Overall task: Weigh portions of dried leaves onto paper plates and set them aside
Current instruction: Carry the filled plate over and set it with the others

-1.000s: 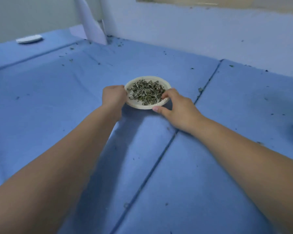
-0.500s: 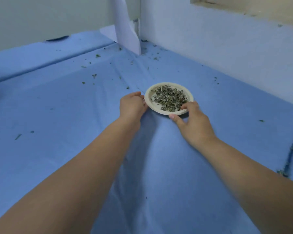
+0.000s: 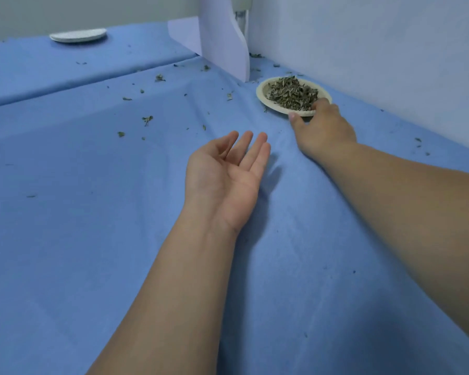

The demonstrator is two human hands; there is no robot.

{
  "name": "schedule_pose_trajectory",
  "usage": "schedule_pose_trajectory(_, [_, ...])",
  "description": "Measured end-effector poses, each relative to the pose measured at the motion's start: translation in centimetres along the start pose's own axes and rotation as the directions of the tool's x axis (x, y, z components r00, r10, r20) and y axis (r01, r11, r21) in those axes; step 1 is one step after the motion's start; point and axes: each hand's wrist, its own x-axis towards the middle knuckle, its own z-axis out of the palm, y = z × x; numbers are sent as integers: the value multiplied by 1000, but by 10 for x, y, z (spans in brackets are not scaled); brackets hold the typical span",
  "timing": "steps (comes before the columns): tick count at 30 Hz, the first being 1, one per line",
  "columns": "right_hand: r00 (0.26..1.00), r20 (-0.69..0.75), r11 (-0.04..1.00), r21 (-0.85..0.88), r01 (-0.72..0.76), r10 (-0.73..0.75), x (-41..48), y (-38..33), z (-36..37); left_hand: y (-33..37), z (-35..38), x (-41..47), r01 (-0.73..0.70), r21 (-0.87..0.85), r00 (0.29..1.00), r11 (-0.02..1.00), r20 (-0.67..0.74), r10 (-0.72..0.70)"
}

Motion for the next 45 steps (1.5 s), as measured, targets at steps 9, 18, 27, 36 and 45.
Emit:
schedule_pose_trajectory(9, [1000, -10, 1000, -10, -20, 20, 61, -28, 16, 12, -1, 4, 40, -162, 998, 986, 44, -33])
schedule_pose_trajectory(18, [998, -27, 998, -31, -56, 55, 96, -32, 28, 9, -3, 3, 70, -178, 997, 981, 26, -67])
schedule_pose_trajectory(27, [996, -47, 997, -13, -83, 82, 108, -33, 31, 8, -3, 5, 58, -160, 998, 985, 16, -57])
schedule_pose_trajectory(36, [988, 34, 966, -216, -142, 152, 69, -18, 24, 2, 6, 2, 53, -30, 998, 998, -32, -54])
schedule_pose_trajectory(45, [964, 264, 951, -297, 88, -6, -34, 36, -20, -31, 5, 0, -252, 603, 966, 757, 105, 237])
